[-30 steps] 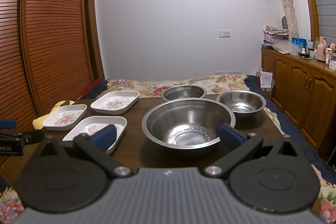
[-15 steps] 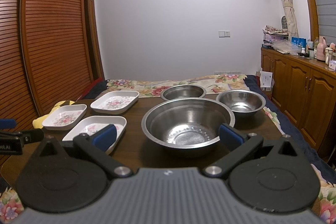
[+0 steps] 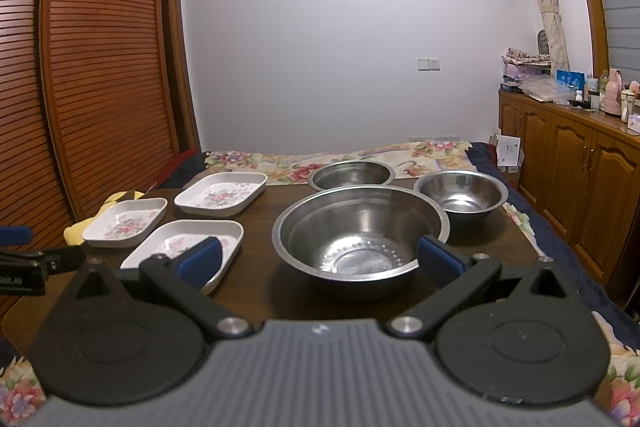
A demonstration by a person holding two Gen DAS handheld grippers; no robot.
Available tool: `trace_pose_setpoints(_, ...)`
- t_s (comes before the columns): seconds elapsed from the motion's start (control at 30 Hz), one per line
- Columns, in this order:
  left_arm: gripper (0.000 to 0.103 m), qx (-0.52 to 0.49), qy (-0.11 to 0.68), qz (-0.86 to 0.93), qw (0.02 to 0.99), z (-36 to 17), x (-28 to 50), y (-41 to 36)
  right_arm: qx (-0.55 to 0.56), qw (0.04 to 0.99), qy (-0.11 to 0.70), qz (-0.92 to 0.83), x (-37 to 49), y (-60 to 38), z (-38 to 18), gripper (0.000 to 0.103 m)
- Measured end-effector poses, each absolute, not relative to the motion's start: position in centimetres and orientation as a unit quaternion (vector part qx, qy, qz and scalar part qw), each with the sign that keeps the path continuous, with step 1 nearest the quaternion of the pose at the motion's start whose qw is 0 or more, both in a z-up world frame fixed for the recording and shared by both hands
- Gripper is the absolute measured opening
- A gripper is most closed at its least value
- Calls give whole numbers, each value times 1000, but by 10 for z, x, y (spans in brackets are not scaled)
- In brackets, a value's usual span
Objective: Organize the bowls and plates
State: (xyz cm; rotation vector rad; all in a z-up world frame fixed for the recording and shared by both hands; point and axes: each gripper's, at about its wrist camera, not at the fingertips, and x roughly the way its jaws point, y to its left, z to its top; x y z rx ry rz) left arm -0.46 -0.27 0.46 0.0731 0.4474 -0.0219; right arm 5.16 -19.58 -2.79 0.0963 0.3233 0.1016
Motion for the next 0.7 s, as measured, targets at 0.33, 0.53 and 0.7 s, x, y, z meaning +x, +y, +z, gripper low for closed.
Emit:
trace_pose_setpoints(0.33, 103, 21, 265, -8, 964, -24, 17, 15, 46, 982, 171, 72, 61, -186, -36, 103)
trace_pose_setpoints(0.53, 103, 17, 285, 0, 958, -36, 28, 32, 46, 978, 179, 95, 68, -175, -41, 103)
trace_pose_setpoints(0.7, 103, 19, 290, 5, 957, -38, 32, 45, 41, 975, 183, 115, 72, -165, -43, 103)
